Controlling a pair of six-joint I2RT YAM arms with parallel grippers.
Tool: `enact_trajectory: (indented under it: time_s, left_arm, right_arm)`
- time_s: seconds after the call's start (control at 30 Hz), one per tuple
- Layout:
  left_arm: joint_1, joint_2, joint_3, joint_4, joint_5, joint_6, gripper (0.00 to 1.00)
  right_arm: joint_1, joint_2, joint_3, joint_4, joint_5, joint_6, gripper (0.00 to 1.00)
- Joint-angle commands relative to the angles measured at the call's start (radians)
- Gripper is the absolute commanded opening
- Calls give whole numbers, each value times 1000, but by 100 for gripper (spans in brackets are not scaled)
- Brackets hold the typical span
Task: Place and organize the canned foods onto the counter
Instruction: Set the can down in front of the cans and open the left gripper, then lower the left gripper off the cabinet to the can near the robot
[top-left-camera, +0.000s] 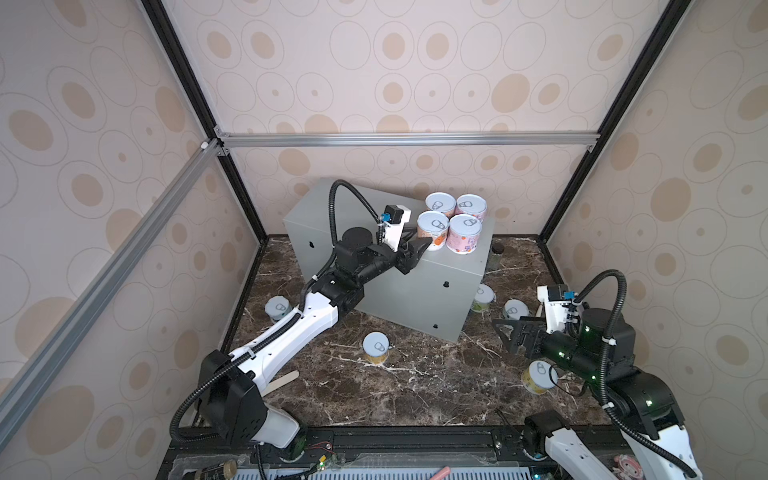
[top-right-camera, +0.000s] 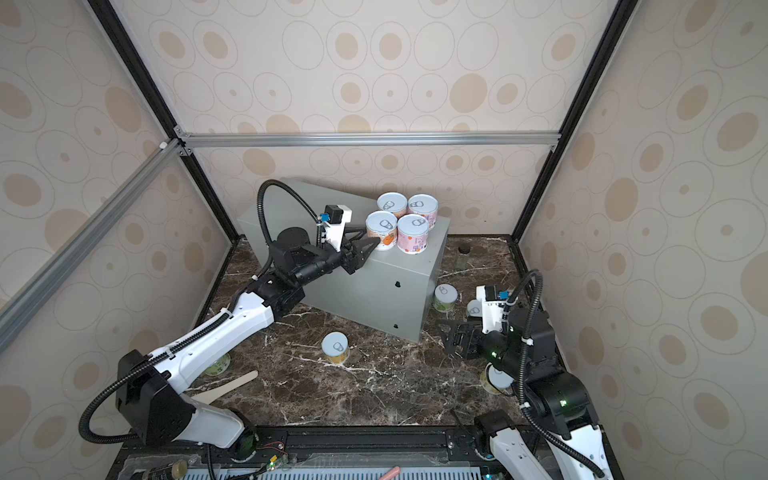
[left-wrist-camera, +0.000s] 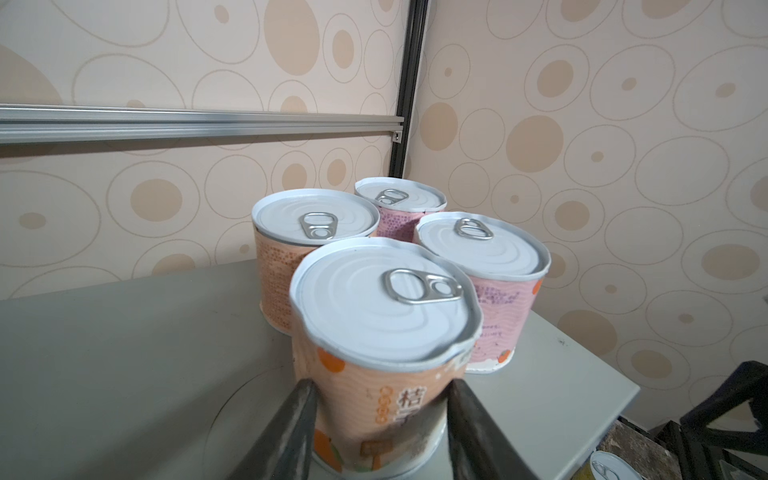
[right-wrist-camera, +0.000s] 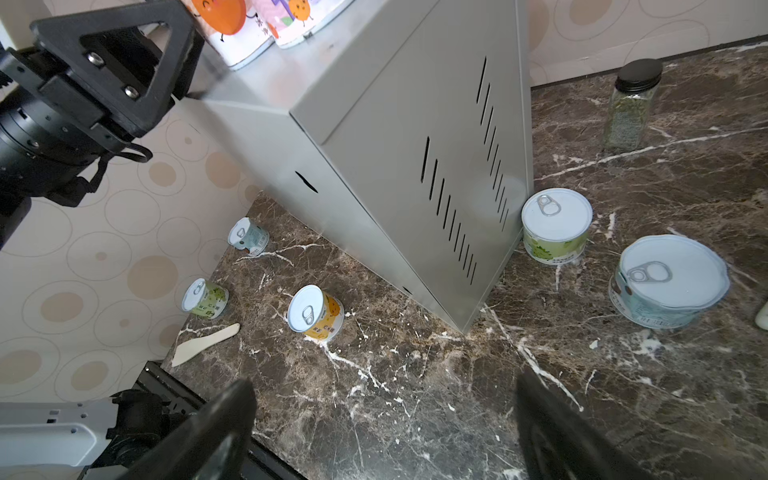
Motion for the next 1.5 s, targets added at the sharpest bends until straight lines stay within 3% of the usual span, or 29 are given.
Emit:
enact_trajectory:
  time_s: [0.0,0.5,0.83,1.0,1.47]
  left_arm:
    - [6,10,20,-11,36,-24,51]
    - [6,26,50,-35,57,-27,54]
    - [7,-138,-21,-107,-23,18,87]
    - [6,-267,-92,-152,-78,11,99]
    - [6,-523,-295,-387,-344,-67,99]
  right_arm:
    - [5,12,-3,10,0,-18,99]
    - [31,-10,20,-49,24,-35,99]
    - [31,7,11,-19,19,-22,98]
    - [31,33,27,-16,6,-15,99]
    - [31,4,33,-66,26,-22,99]
